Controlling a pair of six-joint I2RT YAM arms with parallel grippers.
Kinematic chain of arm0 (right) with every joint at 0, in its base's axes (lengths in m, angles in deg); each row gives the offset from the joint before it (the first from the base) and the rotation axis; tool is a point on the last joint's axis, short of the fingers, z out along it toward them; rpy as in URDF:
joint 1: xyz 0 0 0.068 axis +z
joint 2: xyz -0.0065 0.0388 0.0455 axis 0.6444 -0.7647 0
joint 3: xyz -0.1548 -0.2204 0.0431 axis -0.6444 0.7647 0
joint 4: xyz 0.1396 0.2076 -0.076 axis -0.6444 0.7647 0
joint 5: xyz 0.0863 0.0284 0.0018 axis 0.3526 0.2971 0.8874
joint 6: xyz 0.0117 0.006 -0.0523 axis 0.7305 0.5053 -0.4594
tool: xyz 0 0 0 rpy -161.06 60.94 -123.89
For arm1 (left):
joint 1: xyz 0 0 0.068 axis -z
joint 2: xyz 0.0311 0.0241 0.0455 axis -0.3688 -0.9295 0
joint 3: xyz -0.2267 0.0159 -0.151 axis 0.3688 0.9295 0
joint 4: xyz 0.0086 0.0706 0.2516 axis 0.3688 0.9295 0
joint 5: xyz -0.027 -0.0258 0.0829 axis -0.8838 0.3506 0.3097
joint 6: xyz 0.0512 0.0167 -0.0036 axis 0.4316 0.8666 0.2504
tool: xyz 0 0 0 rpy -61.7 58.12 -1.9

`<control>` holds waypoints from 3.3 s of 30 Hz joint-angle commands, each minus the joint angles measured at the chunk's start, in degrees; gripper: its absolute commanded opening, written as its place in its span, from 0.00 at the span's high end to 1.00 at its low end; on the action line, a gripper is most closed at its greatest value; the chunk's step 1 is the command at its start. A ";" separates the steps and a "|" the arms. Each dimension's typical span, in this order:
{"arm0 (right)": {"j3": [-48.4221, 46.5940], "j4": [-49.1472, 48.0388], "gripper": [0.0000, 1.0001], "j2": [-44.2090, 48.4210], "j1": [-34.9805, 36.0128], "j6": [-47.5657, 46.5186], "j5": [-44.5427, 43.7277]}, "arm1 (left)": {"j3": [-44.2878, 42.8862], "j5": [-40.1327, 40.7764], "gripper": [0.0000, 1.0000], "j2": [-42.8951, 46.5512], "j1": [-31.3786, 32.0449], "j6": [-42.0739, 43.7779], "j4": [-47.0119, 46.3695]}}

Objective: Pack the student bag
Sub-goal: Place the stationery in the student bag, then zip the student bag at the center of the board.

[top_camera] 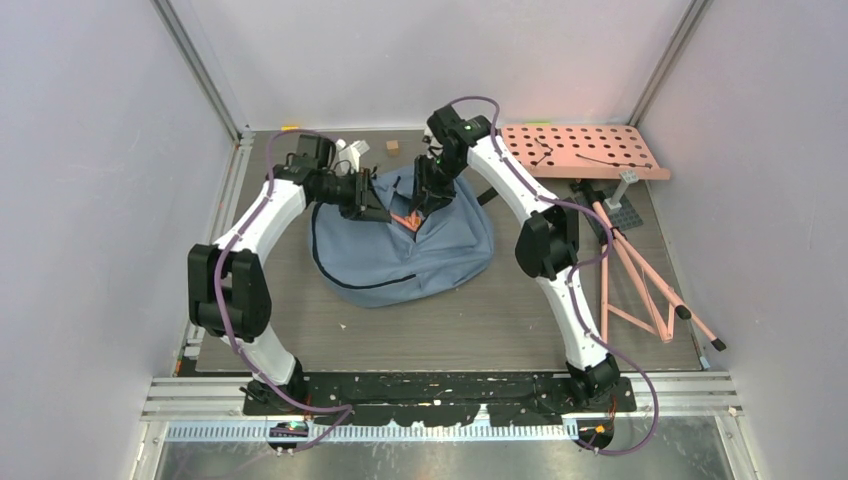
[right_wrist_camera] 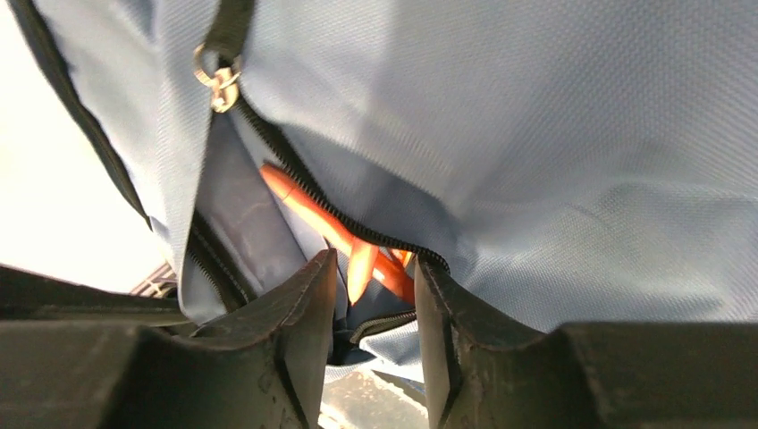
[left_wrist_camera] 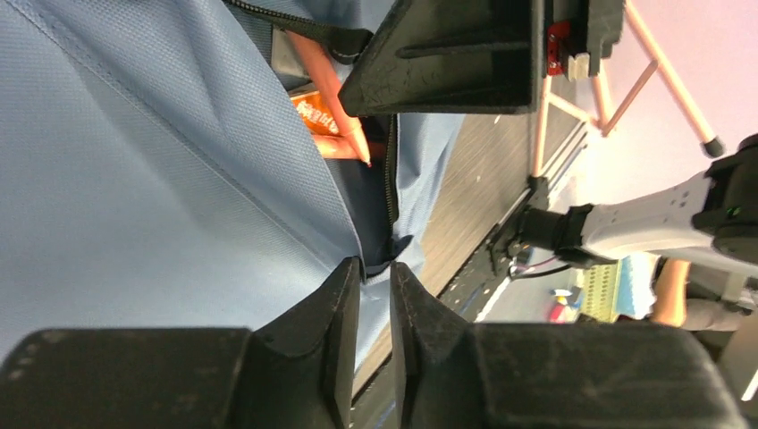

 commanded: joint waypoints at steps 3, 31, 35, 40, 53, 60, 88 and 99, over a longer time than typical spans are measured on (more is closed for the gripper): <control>1.42 -7.54 0.53 11.47 0.08 -5.05 -0.27 | -5.29 -1.18 0.63 3.21 -1.12 -5.77 -1.62; 3.47 -47.97 0.50 0.21 -3.26 12.99 3.03 | -13.49 13.79 0.28 2.05 -7.91 -14.28 2.43; 3.28 -47.69 0.53 -2.45 -3.18 13.24 2.70 | -11.84 12.66 0.33 2.08 -8.64 -14.81 1.98; 4.25 -44.86 0.53 -3.46 -2.77 12.45 3.73 | -10.31 11.38 0.35 1.90 -8.97 -15.45 0.99; 6.07 -45.25 0.53 -5.66 -1.35 12.34 7.63 | -8.99 9.61 0.36 1.62 -9.05 -15.96 -0.05; 5.30 -38.53 0.53 -5.55 -0.81 7.83 2.80 | -8.54 9.64 0.36 2.19 -9.05 -16.27 -0.36; 9.98 -56.18 0.94 -0.77 0.61 16.90 11.09 | -7.52 9.53 0.36 0.83 -9.05 -18.11 -1.43; 18.41 -59.33 0.95 6.48 0.61 16.90 15.51 | -9.77 8.05 0.39 -5.28 -8.43 -22.03 -5.38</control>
